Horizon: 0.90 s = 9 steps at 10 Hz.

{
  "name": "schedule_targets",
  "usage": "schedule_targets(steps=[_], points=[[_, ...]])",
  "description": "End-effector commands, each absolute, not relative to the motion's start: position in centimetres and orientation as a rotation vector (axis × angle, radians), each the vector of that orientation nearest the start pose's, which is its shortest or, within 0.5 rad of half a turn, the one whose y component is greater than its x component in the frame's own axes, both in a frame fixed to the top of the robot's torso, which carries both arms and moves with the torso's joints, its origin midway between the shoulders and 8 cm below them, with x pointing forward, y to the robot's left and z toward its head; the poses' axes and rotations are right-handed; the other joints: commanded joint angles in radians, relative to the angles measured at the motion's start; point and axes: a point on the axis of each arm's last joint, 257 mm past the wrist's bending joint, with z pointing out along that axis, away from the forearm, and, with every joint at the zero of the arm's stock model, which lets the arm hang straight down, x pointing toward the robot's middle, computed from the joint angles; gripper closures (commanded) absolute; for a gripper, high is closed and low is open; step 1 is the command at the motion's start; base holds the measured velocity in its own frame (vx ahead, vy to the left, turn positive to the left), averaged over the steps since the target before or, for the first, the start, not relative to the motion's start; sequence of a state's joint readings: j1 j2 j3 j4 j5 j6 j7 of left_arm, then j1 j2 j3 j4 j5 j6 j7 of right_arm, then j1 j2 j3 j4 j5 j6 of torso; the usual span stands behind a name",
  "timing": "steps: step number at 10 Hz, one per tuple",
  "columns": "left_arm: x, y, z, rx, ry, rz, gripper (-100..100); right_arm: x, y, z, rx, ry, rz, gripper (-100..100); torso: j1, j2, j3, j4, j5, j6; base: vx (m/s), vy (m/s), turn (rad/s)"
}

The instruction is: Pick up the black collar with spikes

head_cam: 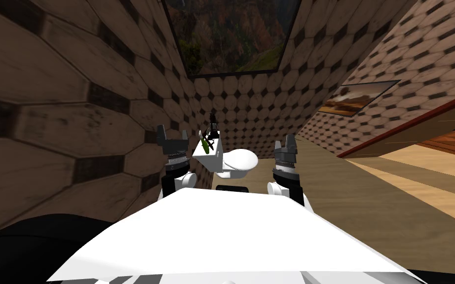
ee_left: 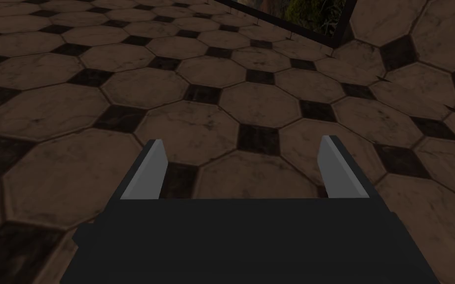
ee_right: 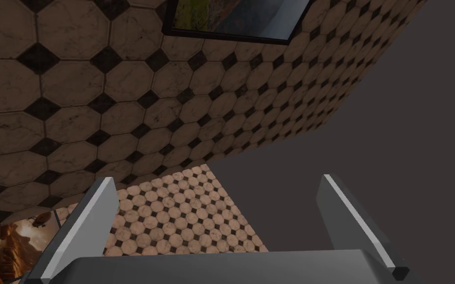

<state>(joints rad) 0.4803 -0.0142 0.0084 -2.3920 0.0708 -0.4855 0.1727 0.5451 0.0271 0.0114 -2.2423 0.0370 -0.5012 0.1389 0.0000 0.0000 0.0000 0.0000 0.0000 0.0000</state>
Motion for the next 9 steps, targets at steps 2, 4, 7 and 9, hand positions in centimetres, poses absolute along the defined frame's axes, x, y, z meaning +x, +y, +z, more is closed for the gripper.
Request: schedule_targets(steps=[2,4,7,9], points=[[32.9,26.8,8.1,-0.626,0.496,-1.570,-100,34.8,-28.1,-0.7,0.660,0.702,1.129,0,-0.001,0.000,0.000,0.000,0.000,0.000,-0.001,-0.032,0.069],[34.2,25.0,8.4,-0.599,0.555,-1.609,-100,34.8,-28.1,-0.7,0.660,0.702,1.129,0,-0.003,0.000,0.000,0.000,-0.001,0.000,-0.007,-0.066,0.122],[36.1,23.1,8.6,-0.584,0.616,-1.650,-100,34.8,-28.1,-0.7,0.660,0.702,1.129,0,-0.007,-0.001,-0.001,0.000,-0.001,0.000,0.010,-0.086,0.130],[38.2,21.3,8.2,-0.594,0.686,-1.682,-100,34.8,-28.1,-0.7,0.660,0.702,1.129,0,-0.004,-0.001,-0.001,0.000,-0.001,0.000,0.005,-0.072,0.159]])
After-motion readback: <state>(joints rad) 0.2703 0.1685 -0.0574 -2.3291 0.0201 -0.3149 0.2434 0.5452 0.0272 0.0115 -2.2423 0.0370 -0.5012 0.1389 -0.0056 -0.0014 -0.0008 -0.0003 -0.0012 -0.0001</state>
